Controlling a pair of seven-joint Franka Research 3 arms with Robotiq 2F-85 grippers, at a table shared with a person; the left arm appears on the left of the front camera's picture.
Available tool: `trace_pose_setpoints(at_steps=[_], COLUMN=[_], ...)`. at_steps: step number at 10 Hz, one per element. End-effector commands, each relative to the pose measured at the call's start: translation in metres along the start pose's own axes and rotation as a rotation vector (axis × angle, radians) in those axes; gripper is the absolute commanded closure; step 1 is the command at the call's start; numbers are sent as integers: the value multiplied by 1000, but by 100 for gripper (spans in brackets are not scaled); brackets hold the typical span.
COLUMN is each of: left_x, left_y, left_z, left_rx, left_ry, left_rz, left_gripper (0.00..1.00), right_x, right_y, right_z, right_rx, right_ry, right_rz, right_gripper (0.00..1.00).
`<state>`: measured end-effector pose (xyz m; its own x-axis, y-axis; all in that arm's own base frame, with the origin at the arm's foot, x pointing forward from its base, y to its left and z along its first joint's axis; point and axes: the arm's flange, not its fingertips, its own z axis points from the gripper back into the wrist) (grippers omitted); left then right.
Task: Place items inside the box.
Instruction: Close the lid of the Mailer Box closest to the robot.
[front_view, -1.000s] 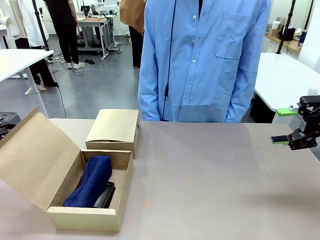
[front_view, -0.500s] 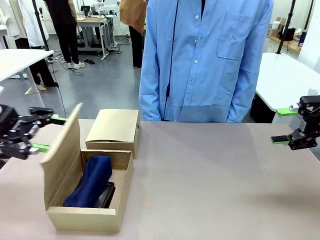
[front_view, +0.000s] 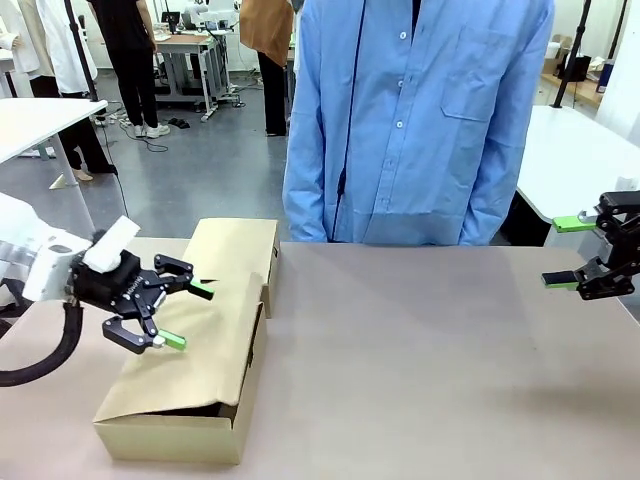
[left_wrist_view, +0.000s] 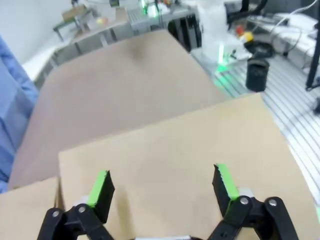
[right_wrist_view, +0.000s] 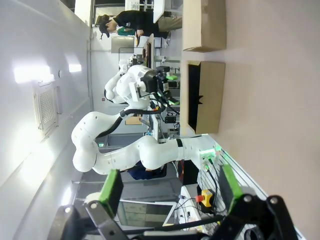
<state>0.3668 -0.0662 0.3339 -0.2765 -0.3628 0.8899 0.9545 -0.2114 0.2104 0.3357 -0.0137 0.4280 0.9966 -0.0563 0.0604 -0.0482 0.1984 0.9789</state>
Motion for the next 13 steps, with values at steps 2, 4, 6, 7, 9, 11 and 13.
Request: trace_pose_setpoints(at_steps=[2, 4, 6, 7, 9, 11, 13], left_x=[-10, 1, 29, 41, 48, 46, 28], left_y=[-89, -80, -73, -75, -77, -77, -67], left_z=[-27, -8, 40, 71, 127, 152, 167], left_rx=[23, 86, 106, 113, 158, 209, 111], left_ry=[73, 30, -101, -182, -287, -263, -409], left_rz=[-34, -48, 13, 62, 299, 793, 1175], left_gripper=[0, 0, 0, 0, 0, 0, 0], right_x=[0, 0, 0, 0, 0, 0, 0], right_y=[2, 2, 2, 2, 2, 2, 2], right_z=[2, 2, 2, 2, 2, 2, 2], right_rx=[3, 3, 3, 3, 3, 3, 3], right_ry=[-4, -4, -4, -4, -4, -4, -4], right_rz=[6, 6, 6, 6, 6, 6, 6], right_gripper=[0, 0, 0, 0, 0, 0, 0])
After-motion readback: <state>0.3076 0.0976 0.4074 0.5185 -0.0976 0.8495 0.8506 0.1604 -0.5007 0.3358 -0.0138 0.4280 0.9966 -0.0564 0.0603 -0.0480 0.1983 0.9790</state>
